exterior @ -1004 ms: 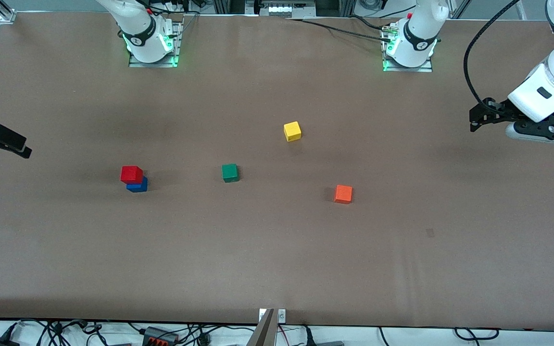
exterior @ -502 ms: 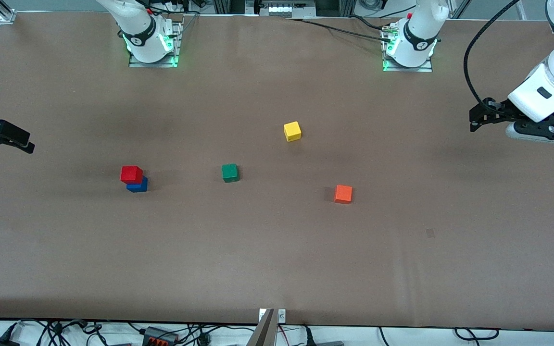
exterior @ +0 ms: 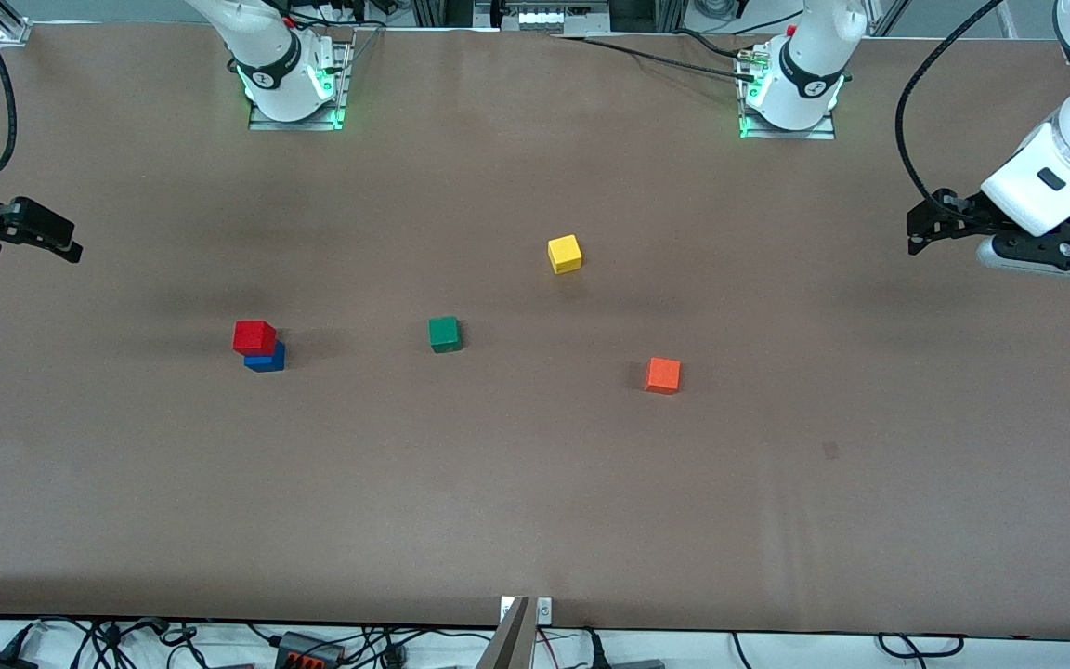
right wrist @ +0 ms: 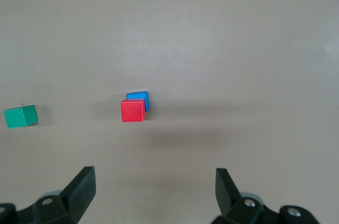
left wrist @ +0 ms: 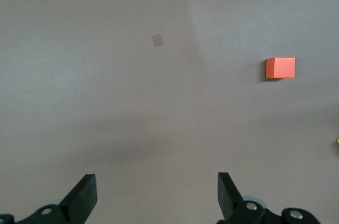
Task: Pass red block to right arm, stack on blue
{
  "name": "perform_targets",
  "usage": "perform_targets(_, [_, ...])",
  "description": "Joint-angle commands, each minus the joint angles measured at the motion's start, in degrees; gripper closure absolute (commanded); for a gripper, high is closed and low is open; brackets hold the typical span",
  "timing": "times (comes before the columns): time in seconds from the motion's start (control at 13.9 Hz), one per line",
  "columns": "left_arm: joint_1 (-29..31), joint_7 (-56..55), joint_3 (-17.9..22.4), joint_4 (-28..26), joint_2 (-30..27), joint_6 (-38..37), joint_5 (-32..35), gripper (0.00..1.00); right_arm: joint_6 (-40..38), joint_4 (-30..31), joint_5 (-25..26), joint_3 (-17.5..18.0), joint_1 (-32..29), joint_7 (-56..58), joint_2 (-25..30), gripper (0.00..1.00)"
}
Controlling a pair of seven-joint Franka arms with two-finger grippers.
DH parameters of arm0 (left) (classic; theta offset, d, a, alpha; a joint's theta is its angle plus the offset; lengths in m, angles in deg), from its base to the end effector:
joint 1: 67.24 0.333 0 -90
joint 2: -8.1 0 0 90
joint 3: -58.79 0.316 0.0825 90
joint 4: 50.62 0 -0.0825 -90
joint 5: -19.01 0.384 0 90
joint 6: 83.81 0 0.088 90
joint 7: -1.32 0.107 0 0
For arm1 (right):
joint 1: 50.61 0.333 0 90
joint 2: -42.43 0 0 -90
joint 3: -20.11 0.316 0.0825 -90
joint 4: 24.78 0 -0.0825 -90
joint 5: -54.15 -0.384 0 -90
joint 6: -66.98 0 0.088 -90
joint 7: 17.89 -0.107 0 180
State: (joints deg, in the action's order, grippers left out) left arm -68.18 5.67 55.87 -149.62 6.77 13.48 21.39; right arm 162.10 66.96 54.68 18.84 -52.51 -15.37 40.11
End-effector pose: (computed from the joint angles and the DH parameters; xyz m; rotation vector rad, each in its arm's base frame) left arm 0.5530 -0.0336 0.5738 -3.0907 0.2302 0.0106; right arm 0.5731 -0.0324 0.5952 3.1304 -0.0166 0.0282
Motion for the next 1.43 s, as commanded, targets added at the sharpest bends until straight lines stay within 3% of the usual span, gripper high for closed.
perform_targets(0.0, [0.15, 1.36, 0.10, 0.64, -0.25, -1.23, -0.88, 0.00, 0.85, 1.94, 0.61, 0.47, -0.38, -0.49, 1.35, 0.00])
perform_targets(1.36, [0.06, 1.36, 0.01, 0.73, -0.16, -1.23, -0.88, 0.00, 0.85, 1.86, 1.40, 0.65, -0.47, 0.47, 1.43, 0.00])
